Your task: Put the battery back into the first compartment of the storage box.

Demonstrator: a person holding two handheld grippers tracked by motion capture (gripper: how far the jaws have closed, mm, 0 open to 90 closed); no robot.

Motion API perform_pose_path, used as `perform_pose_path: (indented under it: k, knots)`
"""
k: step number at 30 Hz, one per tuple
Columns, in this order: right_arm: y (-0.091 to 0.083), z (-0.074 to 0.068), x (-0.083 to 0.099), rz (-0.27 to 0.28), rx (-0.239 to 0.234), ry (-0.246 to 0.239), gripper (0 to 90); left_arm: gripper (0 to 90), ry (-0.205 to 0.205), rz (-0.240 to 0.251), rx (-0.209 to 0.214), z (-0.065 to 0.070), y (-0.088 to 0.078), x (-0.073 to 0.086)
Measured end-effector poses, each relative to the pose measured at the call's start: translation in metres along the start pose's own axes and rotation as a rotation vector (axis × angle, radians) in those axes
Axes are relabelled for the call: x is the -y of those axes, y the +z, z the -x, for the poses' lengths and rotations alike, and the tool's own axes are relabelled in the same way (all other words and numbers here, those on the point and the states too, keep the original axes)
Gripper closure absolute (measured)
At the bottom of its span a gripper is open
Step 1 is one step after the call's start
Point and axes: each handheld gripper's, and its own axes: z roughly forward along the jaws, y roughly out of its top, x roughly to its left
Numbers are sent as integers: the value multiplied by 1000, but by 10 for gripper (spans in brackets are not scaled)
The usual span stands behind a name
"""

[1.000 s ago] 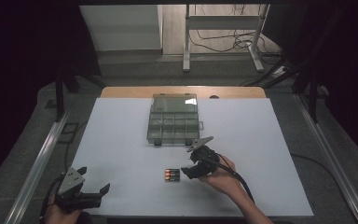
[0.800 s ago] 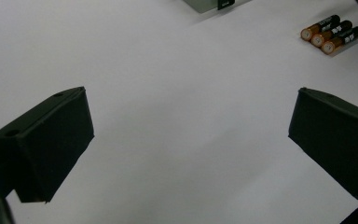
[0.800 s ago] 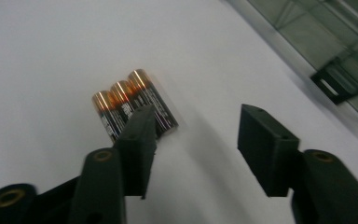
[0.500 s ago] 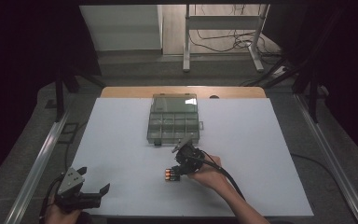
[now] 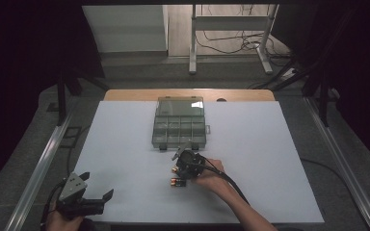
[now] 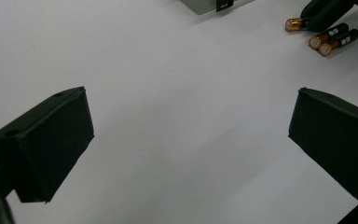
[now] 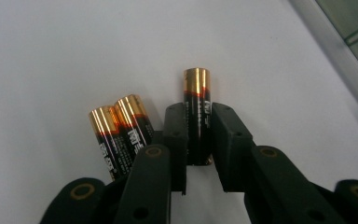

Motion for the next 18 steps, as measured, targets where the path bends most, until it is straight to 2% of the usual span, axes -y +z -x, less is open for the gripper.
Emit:
perform_pose_path:
  k: [3,5,6,18]
  knots:
    - [0,-1,-1,-7,7,-7,766,6,-2,-1,2,0,0,0]
    - [0,0,-1,-1,3,1,767,6,-2,1,3,0,0,0]
    - [-1,1,0,3,-7,20,767,6,-2,1,3,0,0,0]
    - [-18,10,1,84,-10,61,768,6,1,0,3,0,0,0]
